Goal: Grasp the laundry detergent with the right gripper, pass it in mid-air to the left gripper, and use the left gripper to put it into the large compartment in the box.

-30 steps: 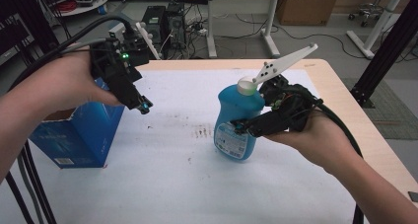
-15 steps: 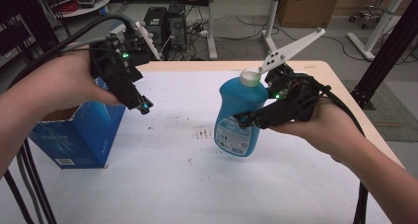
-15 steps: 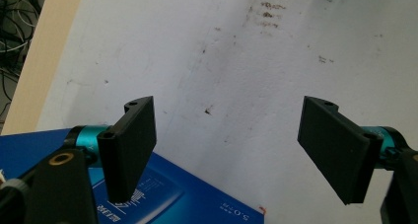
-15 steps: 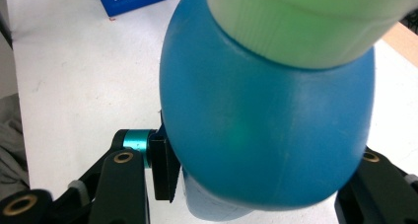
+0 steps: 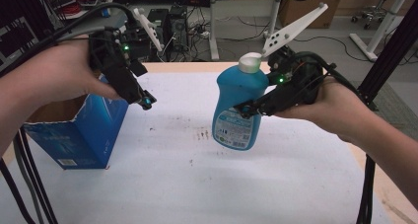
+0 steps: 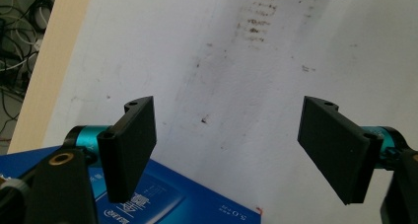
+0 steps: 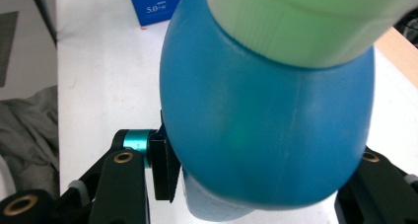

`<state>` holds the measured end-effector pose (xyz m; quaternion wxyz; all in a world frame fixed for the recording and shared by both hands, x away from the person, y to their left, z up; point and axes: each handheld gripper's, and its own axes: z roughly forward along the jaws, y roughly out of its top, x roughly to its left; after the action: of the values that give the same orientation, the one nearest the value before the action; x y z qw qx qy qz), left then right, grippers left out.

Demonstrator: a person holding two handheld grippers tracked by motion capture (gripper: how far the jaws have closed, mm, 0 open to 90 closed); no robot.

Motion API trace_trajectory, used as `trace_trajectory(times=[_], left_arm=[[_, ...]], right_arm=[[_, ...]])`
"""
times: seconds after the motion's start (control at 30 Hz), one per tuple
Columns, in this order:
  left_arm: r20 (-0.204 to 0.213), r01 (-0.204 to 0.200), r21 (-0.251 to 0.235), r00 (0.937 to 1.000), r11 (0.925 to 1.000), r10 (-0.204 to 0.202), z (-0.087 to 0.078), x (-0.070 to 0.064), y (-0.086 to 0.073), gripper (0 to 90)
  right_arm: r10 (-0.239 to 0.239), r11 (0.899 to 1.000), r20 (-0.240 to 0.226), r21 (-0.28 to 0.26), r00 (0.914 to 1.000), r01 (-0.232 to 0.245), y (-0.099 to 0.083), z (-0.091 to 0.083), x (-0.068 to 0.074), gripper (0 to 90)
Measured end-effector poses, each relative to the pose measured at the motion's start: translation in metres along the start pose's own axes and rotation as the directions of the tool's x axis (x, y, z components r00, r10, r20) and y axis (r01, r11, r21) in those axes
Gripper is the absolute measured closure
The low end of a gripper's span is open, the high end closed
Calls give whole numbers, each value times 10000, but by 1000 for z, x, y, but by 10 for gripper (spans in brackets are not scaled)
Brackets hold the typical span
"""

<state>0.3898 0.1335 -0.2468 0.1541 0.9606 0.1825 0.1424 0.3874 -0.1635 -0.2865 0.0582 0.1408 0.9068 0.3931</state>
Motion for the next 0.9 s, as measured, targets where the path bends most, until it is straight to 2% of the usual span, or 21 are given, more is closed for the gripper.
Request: trace_trajectory(times=[0.1, 0.27, 0.57, 0.63, 0.67, 0.73, 0.77, 0.8, 0.9], left_arm=[[377, -195, -308, 9991, 9993, 206, -9, 1, 4, 228], [643, -486, -618, 9965, 9969, 526, -21, 3, 9, 228], [821, -983, -1000, 9909, 9901, 1066, -42, 5, 22, 228], [876, -1121, -1010, 9888, 9885, 1211, -44, 5, 24, 227], [1009, -1193, -1166, 9862, 9860, 1313, -48, 5, 27, 228], [1062, -1219, -1239, 9851, 9848, 1353, -51, 5, 30, 227], [1144, -1367, -1223, 9819, 9830, 1508, -53, 5, 32, 227], [1144, -1367, -1223, 9819, 9830, 1508, -53, 5, 32, 227], [1324, -1505, -1339, 9768, 9795, 1682, -59, 6, 39, 227]], right_arm=[[-294, 9995, -263, 61, 9992, 295, 7, -2, -3, 452], [-669, 9977, -660, 12, 9956, 671, 19, -4, -9, 452], [-1323, 9911, -1199, -48, 9839, 1327, 41, 0, -13, 452], [-1378, 9904, -1243, -34, 9826, 1385, 43, 1, -13, 453], [-1532, 9880, -1359, -30, 9788, 1543, 48, 2, -13, 453], [-1631, 9864, -1448, -42, 9759, 1643, 52, 4, -13, 452], [-1706, 9851, -1488, -34, 9740, 1720, 54, 4, -12, 452], [-1755, 9842, -1559, -62, 9721, 1767, 57, 5, -12, 453], [-1912, 9813, -1709, -100, 9666, 1923, 62, 7, -12, 453]])
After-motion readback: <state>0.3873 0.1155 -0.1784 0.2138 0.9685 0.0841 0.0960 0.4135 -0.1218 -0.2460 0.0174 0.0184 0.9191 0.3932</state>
